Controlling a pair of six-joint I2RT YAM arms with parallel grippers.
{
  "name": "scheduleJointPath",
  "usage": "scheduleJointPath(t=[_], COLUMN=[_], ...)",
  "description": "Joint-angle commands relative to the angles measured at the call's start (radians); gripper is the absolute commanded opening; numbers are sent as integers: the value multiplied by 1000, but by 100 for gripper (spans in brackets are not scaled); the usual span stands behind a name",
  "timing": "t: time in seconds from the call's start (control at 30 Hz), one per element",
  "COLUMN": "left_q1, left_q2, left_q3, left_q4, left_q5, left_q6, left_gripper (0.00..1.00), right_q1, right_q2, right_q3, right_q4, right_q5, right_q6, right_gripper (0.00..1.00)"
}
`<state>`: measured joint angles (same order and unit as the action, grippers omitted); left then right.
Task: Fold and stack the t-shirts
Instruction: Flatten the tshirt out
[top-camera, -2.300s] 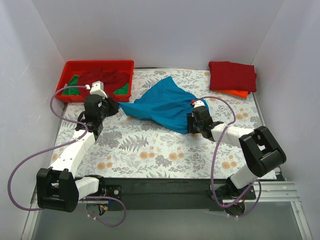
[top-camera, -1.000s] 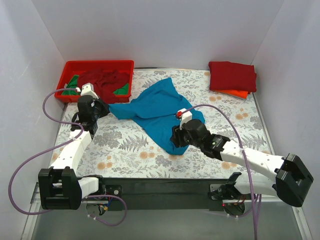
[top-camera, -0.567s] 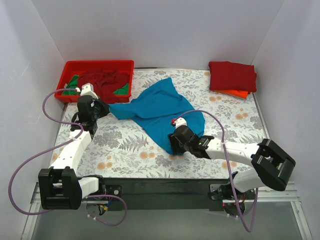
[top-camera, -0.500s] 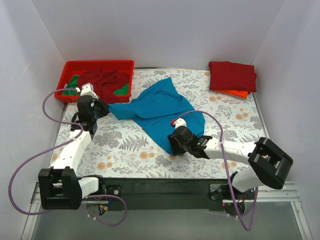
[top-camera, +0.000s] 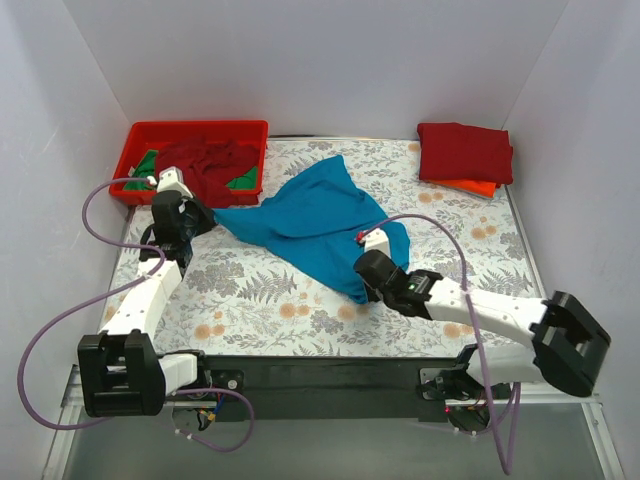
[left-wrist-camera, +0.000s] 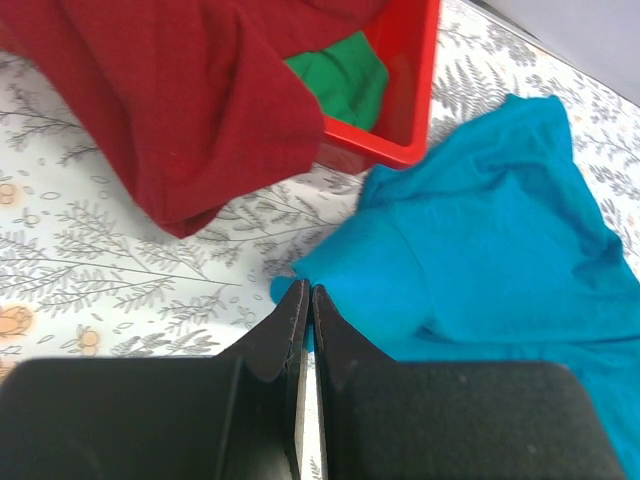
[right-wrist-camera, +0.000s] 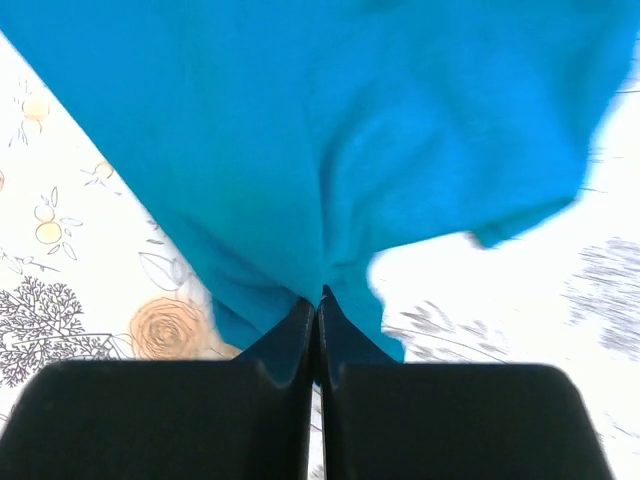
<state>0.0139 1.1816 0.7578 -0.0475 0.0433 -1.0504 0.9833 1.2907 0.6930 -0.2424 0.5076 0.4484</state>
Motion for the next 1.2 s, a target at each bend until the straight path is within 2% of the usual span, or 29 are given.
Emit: scheduleJointPath(t=[0.0, 0.07, 0.17, 0.2, 0.3, 0.47, 0.8, 1.0, 1.17], left_q1=[34, 55, 64, 66, 66, 66, 66, 66, 67], left_q2=[6, 18, 39, 41, 27, 15, 26, 27, 30], left_q3=[-14, -17, -14, -14, -17, -23, -21, -20, -20], left_q4=[9, 12, 11, 14, 17, 21, 18, 20, 26], left_q5=[-28, -22, 15, 32, 55, 58, 59, 69, 87], left_q6=[16, 13, 10, 12, 15, 16, 13, 10, 9], left_gripper=[0, 0, 0, 0, 0, 0, 0, 0, 0], right_q1=[3, 3, -3, -6, -6, 0, 47, 83, 89], right_q2=[-134, -209, -292, -309, -335, -303, -300, -315, -301], right_q3=[69, 82, 79, 70, 59, 31, -125, -219, -228], right_q4=[-176, -262, -314, -316, -314, -288, -155, -129, -57], right_q5=[179, 242, 285, 284, 243, 105, -208, -227, -236], right_q6=[-16, -4, 21, 30, 42, 58, 122, 202, 199], right_gripper=[2, 6, 29, 47, 59, 57, 44, 42, 43])
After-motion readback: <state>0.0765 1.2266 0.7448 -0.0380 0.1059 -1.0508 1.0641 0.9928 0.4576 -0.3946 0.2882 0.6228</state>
